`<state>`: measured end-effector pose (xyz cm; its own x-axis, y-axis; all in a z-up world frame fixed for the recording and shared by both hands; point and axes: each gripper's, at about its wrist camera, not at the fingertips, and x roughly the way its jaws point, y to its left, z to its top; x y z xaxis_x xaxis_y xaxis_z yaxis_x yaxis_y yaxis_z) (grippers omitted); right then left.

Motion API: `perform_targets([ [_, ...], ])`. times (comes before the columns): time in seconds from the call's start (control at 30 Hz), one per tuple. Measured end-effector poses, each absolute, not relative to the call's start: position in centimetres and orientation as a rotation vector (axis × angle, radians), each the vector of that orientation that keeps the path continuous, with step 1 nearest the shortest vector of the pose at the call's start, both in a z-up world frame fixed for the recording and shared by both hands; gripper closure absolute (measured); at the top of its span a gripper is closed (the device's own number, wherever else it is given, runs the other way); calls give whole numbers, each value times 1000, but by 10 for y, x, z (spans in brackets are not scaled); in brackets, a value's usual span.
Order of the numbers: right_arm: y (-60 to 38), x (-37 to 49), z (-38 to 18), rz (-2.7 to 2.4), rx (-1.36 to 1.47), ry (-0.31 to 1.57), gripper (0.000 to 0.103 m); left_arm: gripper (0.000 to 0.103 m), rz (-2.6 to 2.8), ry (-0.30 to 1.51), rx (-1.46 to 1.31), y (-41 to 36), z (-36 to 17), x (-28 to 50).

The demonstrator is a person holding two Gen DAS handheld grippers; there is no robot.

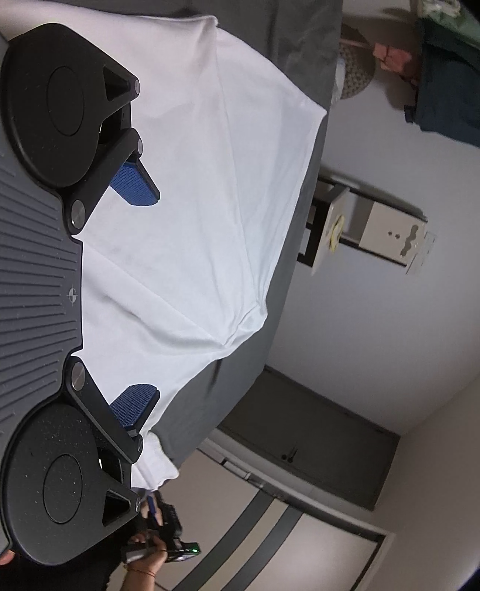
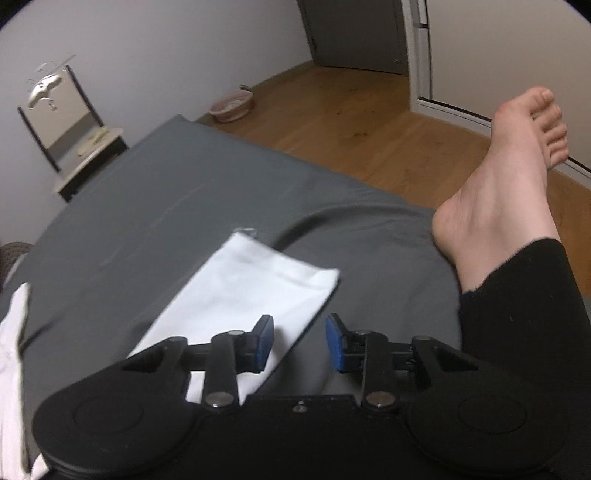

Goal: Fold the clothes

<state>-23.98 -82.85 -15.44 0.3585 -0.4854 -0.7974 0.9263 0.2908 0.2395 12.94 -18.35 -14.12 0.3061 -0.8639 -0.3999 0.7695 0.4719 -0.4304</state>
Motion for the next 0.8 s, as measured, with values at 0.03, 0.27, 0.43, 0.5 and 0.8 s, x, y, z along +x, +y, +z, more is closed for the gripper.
perform_targets([
  [0.03,-833,-244,-158,-1046,790,677,83,0,-1080,641,-173,-183,-142,130],
  [0.27,-843,-271,-171,-1011,795,651,83,0,-1028,670,-177,-184,-154,134],
  [0.43,-841,-273,-177,-1033,827,563,90,0,-1027,675,-158,-189,-158,133],
  [0.5,-835,-275,-175,-1041,818,528,100,0,-1021,661,-165,-189,-155,133],
  [0.8,-735,-252,-52,-771,720,198,100,0,-989,582,-235,-181,-141,142],
])
